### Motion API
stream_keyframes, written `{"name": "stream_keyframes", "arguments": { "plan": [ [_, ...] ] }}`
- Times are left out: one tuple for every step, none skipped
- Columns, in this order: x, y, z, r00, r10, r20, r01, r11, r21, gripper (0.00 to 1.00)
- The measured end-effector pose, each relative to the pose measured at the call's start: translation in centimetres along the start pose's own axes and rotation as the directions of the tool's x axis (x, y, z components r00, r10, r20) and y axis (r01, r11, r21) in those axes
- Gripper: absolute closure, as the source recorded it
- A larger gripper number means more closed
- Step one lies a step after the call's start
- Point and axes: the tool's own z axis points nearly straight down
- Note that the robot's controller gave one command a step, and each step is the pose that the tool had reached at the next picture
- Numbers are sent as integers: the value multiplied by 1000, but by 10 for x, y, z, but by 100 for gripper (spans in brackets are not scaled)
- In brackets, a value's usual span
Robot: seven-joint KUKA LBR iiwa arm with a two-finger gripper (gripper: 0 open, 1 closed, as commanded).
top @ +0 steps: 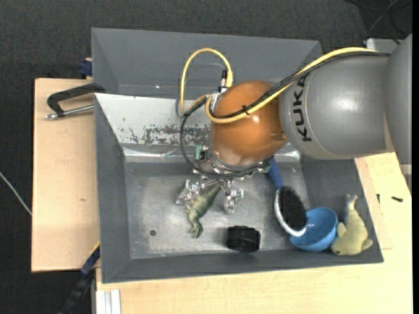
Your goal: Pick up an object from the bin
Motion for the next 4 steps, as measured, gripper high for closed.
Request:
{"name": "stream_keyframes", "arguments": {
  "plan": [
    [-2,-1,-2,1000,3,-4,-3,1000,-4,0],
    [-3,-1,-2,1000,3,-3,-3,1000,-5,100],
    [-5,-2,-14,1000,6,-4,-6,1000,-4,100],
    [-7,-3,-28,1000,10,-5,-10,1000,-4,100]
  ]
}}
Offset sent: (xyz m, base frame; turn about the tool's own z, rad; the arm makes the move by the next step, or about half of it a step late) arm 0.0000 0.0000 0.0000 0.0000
